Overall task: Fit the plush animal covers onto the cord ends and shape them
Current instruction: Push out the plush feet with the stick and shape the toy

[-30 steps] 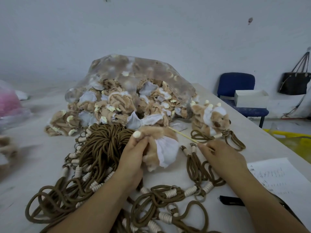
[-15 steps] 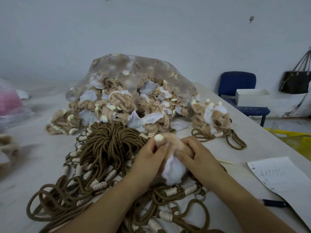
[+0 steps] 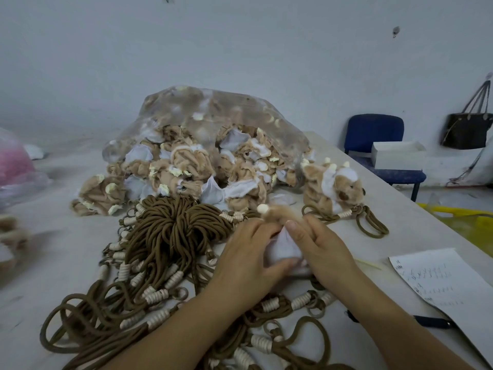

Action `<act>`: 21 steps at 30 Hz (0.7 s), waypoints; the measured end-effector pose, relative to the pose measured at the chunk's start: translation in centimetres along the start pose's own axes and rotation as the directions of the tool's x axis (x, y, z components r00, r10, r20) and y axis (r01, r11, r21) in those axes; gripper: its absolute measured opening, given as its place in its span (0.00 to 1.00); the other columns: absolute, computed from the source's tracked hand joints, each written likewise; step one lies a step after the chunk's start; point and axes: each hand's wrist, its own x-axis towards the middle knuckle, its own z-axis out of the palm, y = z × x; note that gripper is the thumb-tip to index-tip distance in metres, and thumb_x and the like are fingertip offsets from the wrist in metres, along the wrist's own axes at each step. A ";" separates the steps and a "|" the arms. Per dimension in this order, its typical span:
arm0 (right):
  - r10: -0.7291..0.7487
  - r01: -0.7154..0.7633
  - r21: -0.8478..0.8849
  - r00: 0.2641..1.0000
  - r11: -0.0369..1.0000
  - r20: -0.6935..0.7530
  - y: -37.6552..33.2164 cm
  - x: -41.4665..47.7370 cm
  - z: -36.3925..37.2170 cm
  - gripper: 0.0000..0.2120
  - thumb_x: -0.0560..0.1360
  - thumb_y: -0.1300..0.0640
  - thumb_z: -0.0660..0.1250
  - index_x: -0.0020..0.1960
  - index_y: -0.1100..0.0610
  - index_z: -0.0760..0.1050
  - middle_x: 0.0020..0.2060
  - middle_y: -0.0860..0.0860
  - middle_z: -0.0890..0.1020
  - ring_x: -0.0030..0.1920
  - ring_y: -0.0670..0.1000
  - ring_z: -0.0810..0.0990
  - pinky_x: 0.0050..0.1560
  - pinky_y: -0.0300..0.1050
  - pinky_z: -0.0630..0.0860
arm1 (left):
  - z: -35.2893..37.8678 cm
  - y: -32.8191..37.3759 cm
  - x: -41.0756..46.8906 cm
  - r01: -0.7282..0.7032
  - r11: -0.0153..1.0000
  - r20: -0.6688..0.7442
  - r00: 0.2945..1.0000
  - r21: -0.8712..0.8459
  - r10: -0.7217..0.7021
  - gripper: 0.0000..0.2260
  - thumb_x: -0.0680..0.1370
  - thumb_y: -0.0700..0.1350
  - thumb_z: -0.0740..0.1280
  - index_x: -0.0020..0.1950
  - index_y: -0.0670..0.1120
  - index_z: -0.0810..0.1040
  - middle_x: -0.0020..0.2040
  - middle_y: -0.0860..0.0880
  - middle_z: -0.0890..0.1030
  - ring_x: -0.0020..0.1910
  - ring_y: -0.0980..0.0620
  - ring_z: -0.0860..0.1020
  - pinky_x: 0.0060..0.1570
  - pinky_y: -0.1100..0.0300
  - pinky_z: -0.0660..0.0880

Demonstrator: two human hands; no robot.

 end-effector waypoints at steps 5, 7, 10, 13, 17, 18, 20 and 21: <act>-0.029 0.028 0.021 0.999 0.999 0.035 -0.2 -0.1 0.0 0.22 0.70 0.32 0.53 0.36 0.49 0.71 0.31 0.48 0.75 0.31 0.39 0.72 0.33 0.30 0.68 | -0.4 -0.2 0.0 0.121 0.968 -0.058 0.989 -0.219 -0.137 0.02 0.77 0.48 0.66 0.47 0.51 0.77 0.48 0.58 0.72 0.52 0.61 0.71 0.49 0.73 0.64; -0.012 0.011 0.032 1.000 0.999 0.026 -0.3 0.0 -0.1 0.21 0.70 0.33 0.53 0.35 0.46 0.73 0.30 0.45 0.77 0.31 0.38 0.73 0.33 0.29 0.68 | -0.6 -0.2 0.1 0.189 0.914 -0.063 0.972 -0.359 -0.226 0.04 0.78 0.45 0.65 0.44 0.52 0.77 0.47 0.57 0.75 0.49 0.61 0.74 0.47 0.74 0.67; 0.055 -0.057 0.055 0.998 0.997 0.034 -0.2 0.1 -0.3 0.27 0.68 0.29 0.52 0.36 0.50 0.77 0.32 0.48 0.81 0.34 0.43 0.78 0.34 0.33 0.72 | -0.8 -0.4 0.2 0.374 0.748 0.045 0.907 -0.549 -0.420 0.07 0.80 0.45 0.65 0.44 0.55 0.79 0.42 0.56 0.80 0.38 0.64 0.77 0.39 0.71 0.73; 0.082 -0.084 0.054 0.996 0.995 0.048 0.0 0.1 -0.4 0.33 0.67 0.28 0.53 0.38 0.58 0.77 0.32 0.52 0.81 0.34 0.48 0.79 0.36 0.37 0.74 | -0.9 -0.4 0.4 0.480 0.570 0.178 0.845 -0.667 -0.504 0.08 0.80 0.48 0.66 0.44 0.58 0.81 0.40 0.47 0.82 0.36 0.58 0.79 0.40 0.63 0.75; 0.088 -0.092 0.056 0.994 0.994 0.072 0.0 0.0 -0.6 0.39 0.67 0.27 0.53 0.40 0.64 0.75 0.33 0.59 0.80 0.33 0.47 0.77 0.37 0.42 0.74 | -1.2 -0.5 0.5 0.458 0.628 0.156 0.866 -0.630 -0.475 0.07 0.78 0.47 0.67 0.44 0.59 0.80 0.39 0.59 0.81 0.34 0.63 0.78 0.34 0.68 0.73; 0.089 -0.094 0.063 0.993 0.994 0.082 -0.1 0.0 -0.6 0.39 0.67 0.27 0.53 0.41 0.64 0.75 0.35 0.61 0.80 0.34 0.48 0.78 0.38 0.44 0.75 | -1.2 -0.5 0.5 0.440 0.691 0.130 0.882 -0.573 -0.454 0.07 0.78 0.47 0.67 0.44 0.61 0.79 0.41 0.62 0.81 0.37 0.65 0.78 0.34 0.71 0.72; 0.091 -0.097 0.070 0.991 0.993 0.094 -0.1 -0.1 -0.6 0.38 0.67 0.27 0.53 0.40 0.63 0.76 0.36 0.61 0.81 0.35 0.52 0.79 0.41 0.47 0.77 | -1.1 -0.5 0.3 0.376 0.812 0.056 0.917 -0.446 -0.395 0.06 0.78 0.48 0.66 0.45 0.60 0.77 0.45 0.66 0.79 0.44 0.67 0.77 0.38 0.74 0.71; 0.091 -0.098 0.076 0.991 0.992 0.095 -0.1 -0.1 -0.5 0.38 0.67 0.27 0.54 0.40 0.63 0.77 0.36 0.61 0.81 0.36 0.54 0.81 0.41 0.48 0.77 | -1.1 -0.4 0.2 0.342 0.851 0.028 0.932 -0.398 -0.362 0.06 0.78 0.47 0.66 0.45 0.60 0.75 0.46 0.66 0.78 0.45 0.67 0.77 0.40 0.75 0.70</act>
